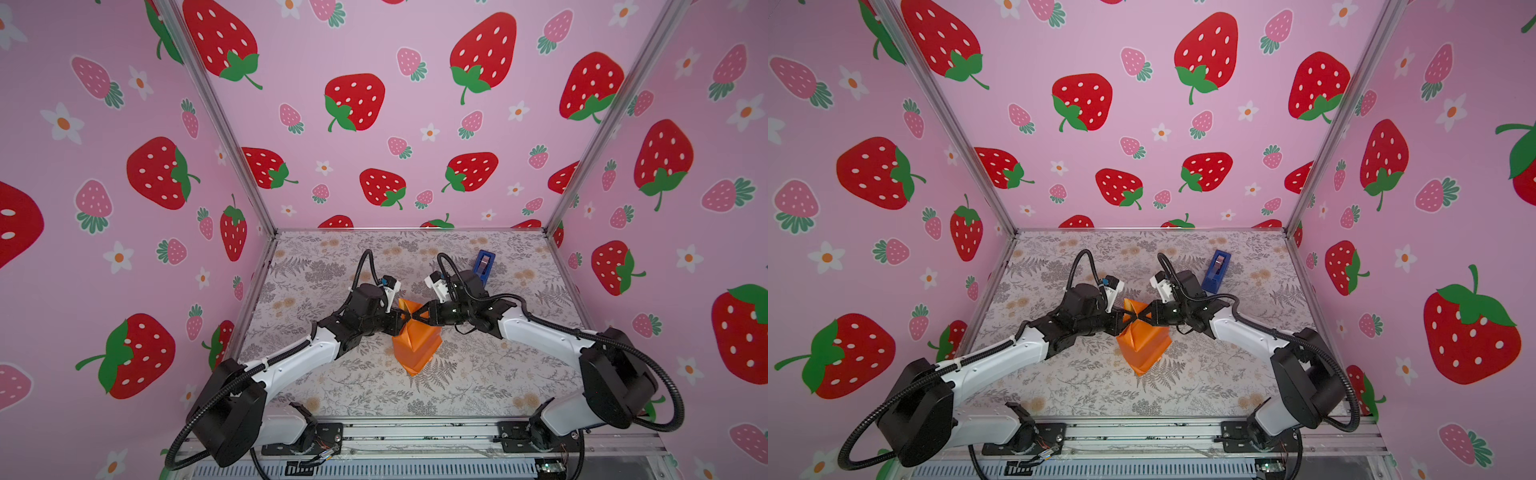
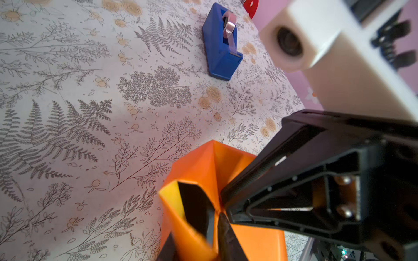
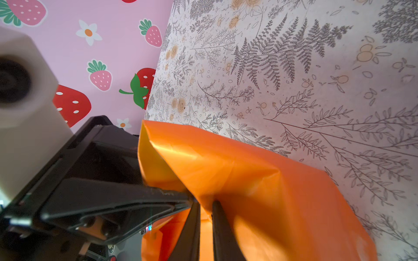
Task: Wrap a gift box in wrapping paper
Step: Fold the seventh fold of the wrapping paper on the gift box.
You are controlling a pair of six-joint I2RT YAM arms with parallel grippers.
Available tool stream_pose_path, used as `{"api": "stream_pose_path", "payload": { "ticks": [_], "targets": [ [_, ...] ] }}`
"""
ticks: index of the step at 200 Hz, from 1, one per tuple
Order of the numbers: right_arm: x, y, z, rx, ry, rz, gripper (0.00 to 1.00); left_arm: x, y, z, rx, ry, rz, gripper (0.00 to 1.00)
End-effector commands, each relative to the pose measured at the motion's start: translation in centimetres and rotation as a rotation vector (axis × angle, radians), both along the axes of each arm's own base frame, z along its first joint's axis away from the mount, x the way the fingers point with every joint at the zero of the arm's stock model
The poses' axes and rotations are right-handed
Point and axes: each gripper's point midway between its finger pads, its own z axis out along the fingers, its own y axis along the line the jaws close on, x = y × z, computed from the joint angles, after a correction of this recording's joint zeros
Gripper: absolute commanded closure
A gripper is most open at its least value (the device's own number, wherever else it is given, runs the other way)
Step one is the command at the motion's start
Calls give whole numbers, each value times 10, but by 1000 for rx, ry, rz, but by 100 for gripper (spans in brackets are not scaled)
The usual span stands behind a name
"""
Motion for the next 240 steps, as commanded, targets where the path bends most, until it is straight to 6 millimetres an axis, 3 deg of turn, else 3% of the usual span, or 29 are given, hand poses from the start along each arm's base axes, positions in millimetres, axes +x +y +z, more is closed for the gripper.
{"api": "stream_pose_path", "payload": {
  "ticks": [1,35,128,207,213,240],
  "targets": [
    [-10,-8,-26,-73,54,-2,85,13,-11,33,-95,-59,-1,73],
    [-10,-8,-26,-71,51,-1,84,18,-6,38,-127,-69,51,72],
    [-10,-8,-24,-67,49,2,85,40,-2,27,-69,-59,139,73],
    [-9,-7,-18,-58,38,1,84,51,-1,14,4,-68,149,93],
    [-8,-7,-15,-53,32,0,84,51,0,13,9,-66,150,98],
    [-7,-7,-5,-41,16,-5,81,49,1,6,22,-59,145,100]
  ]
}}
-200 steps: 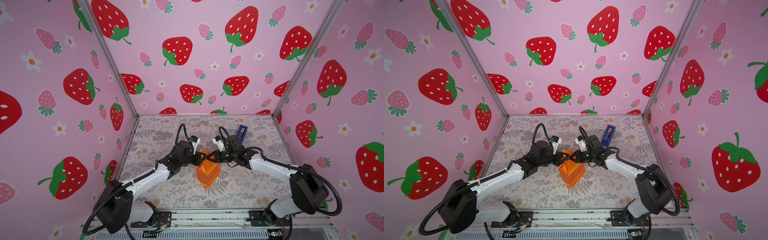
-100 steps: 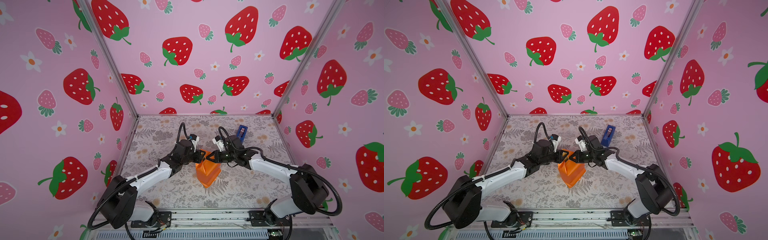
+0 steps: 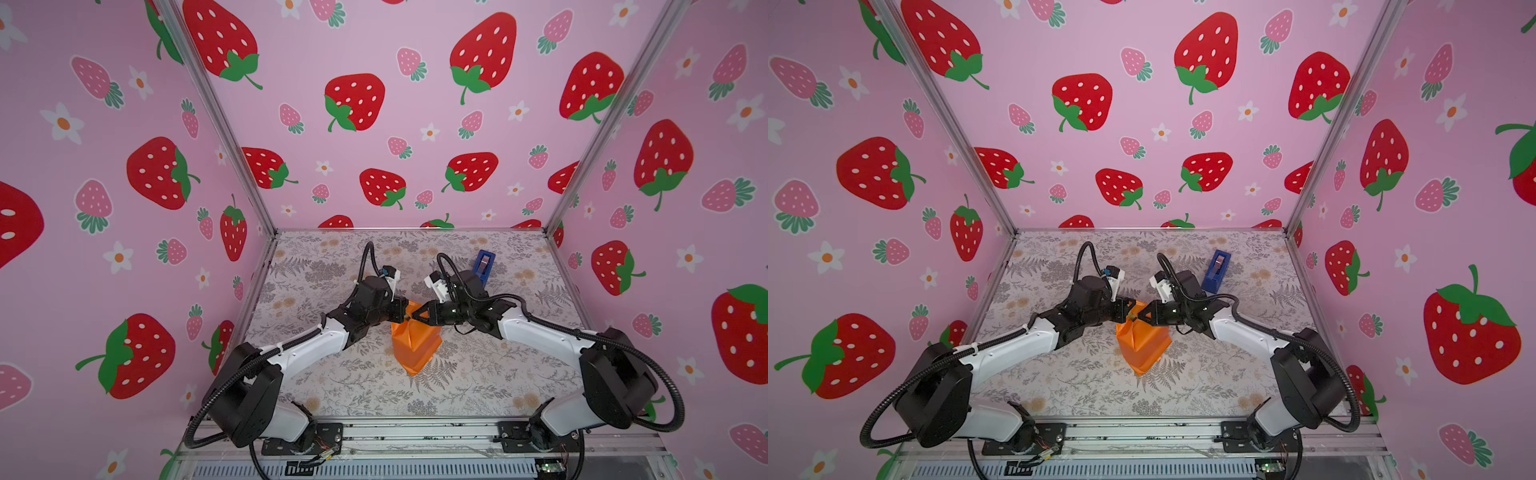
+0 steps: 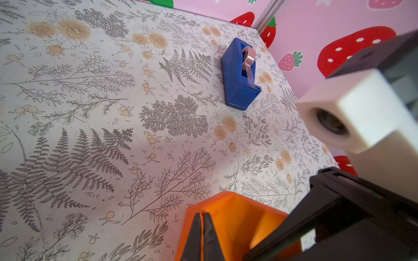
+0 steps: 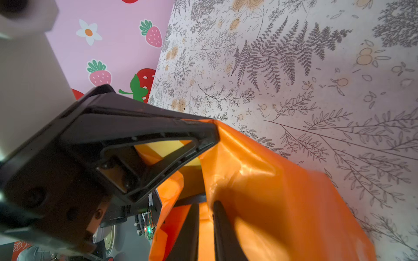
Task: Wrap a gift box in wrapping paper
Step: Fold the seventh fold of the wrapping paper on the gift box.
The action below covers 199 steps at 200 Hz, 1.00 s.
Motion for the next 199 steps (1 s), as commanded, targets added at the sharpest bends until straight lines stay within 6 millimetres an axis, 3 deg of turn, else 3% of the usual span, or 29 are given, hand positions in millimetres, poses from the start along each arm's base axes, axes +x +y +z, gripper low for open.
{"api": "stream_pose_path", "payload": {
  "ticks": [1,45,80,107,139,199],
  "targets": [
    [-6,-8,-6,-45,23,-11,81,8,1,8,14,-29,14,100],
    [-13,-7,17,3,-2,8,78,10,6,2,46,-29,34,100],
    [-36,8,39,80,-6,88,80,10,5,3,47,-33,31,100],
    [-57,24,44,122,18,150,82,10,3,3,48,-31,26,100],
    [-61,35,34,95,35,163,83,9,2,3,53,-32,22,100],
    [-36,18,-4,-111,27,11,88,5,3,12,77,-64,19,100]
  ]
}}
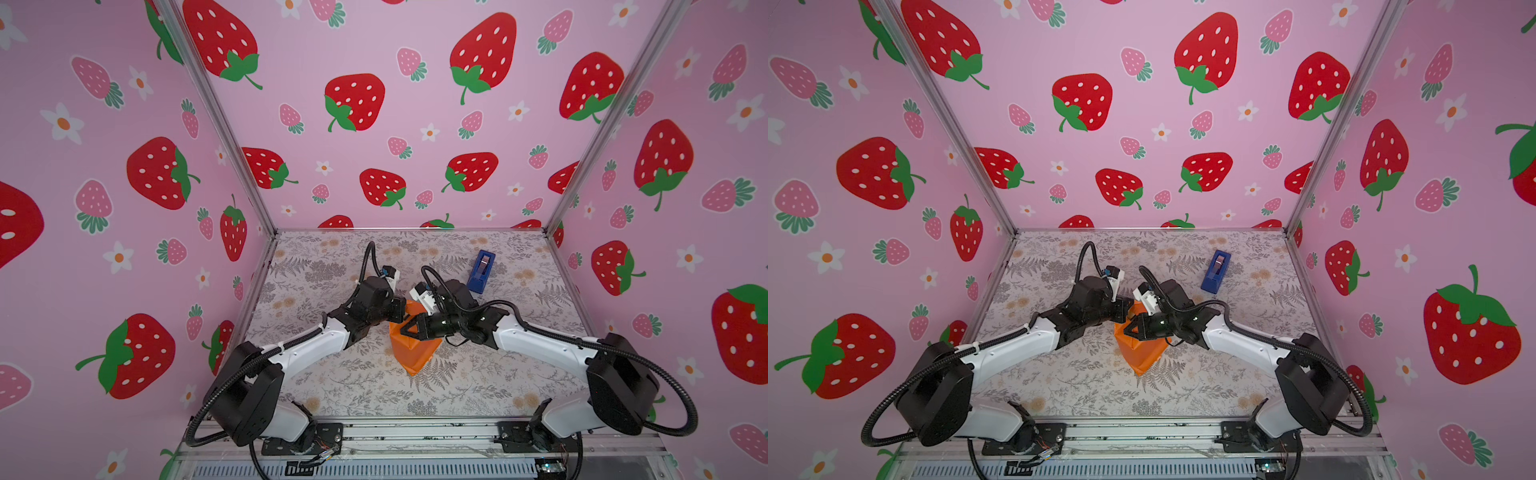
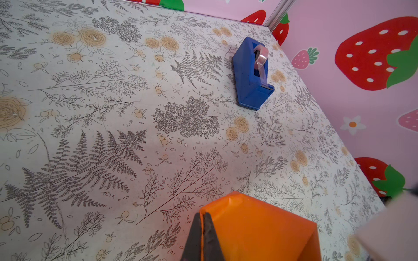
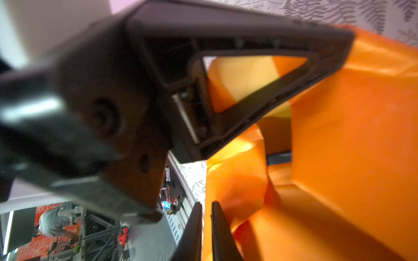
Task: Wrap a gift box in wrapping paper
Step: Fold the seventh fold of the wrapping paper on the gift box, then fold the wrapping paper for the gift box.
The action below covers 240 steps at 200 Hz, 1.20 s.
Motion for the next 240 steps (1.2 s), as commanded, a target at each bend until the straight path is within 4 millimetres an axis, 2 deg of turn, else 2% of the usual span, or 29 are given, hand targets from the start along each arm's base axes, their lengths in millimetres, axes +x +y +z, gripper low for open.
{"api": "stream_pose_path", "payload": {
  "ticks": [1,43,67,77,111,132,146,163,180,194,206,240],
  "targets": [
    [14,-9,-11,-97,-21,-81,88,2,-2,17,16,-39,-4,100],
    [15,-19,-29,-151,-4,-119,88,-4,-9,32,30,-74,-30,100],
    [15,-21,-28,-152,-8,-126,89,-10,-16,38,51,-93,-48,100],
    [16,-20,-21,-131,-14,-126,89,-13,-19,37,69,-99,-56,100],
    [16,-23,22,-24,-42,-141,85,-17,-20,30,125,-101,-50,100],
    [21,-39,44,18,-59,-191,85,-19,-20,31,160,-120,-49,100],
    [27,-56,50,8,-70,-253,84,-21,-22,33,186,-135,-55,100],
    [35,-82,45,-34,-69,-348,84,-23,-25,34,207,-148,-65,100],
    [41,-101,30,-39,-35,-408,82,-26,-28,34,220,-157,-70,100],
    [42,-105,23,-15,-4,-415,81,-28,-30,34,232,-163,-73,100],
    [45,-104,18,-16,2,-418,76,-29,-31,33,243,-169,-75,100],
    [63,-104,20,-42,-55,-447,63,-31,-29,31,258,-172,-71,100]
  ]
}}
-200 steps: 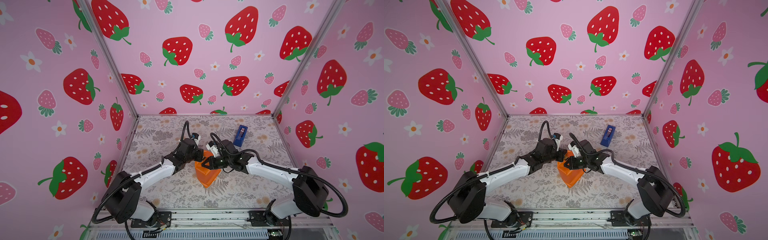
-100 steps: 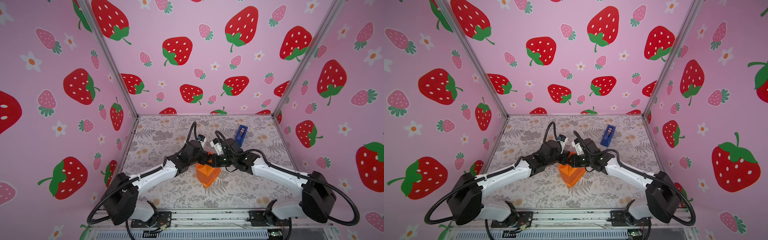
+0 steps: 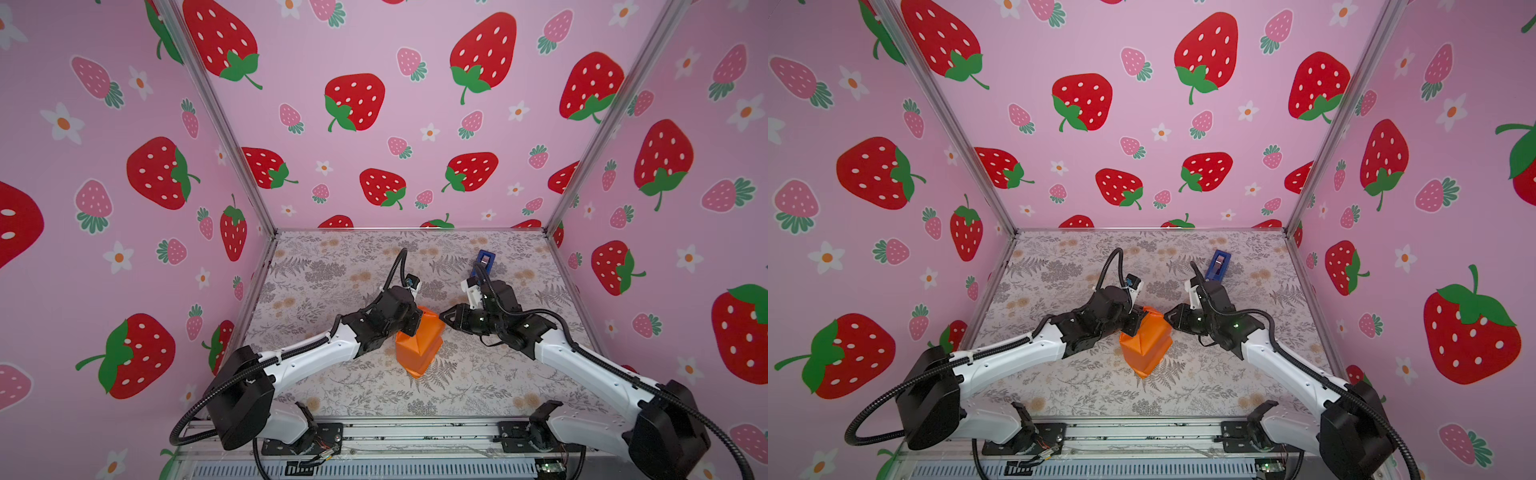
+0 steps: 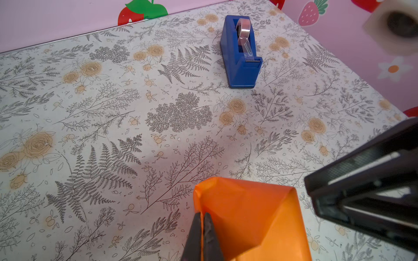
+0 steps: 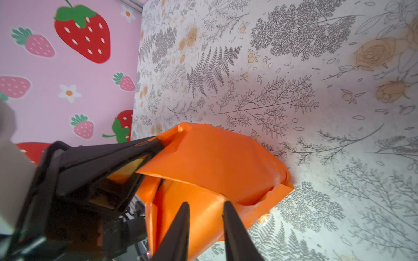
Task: Wrap a gift box in wrapping paper
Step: Fold the wrapping paper for the gift box.
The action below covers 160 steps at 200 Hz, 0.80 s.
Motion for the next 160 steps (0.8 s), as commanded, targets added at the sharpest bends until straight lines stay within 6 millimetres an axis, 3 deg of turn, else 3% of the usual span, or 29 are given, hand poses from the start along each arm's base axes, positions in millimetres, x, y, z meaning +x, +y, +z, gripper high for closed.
{"api": "stream_pose_path", "payload": {
  "ticks": [1,28,65,118,160],
  "targets": [
    [16,1,15,6,-61,-30,63,4,0,16,6,-40,15,100],
    [29,4,24,6,-107,-20,53,4,1,16,9,-40,17,100],
    [33,22,8,0,-80,85,39,4,0,17,5,-41,17,100],
    [10,37,-21,-6,0,200,28,4,1,15,10,-38,20,100],
    [-5,32,-32,-110,3,215,24,4,2,14,14,-35,26,100]
  ]
}}
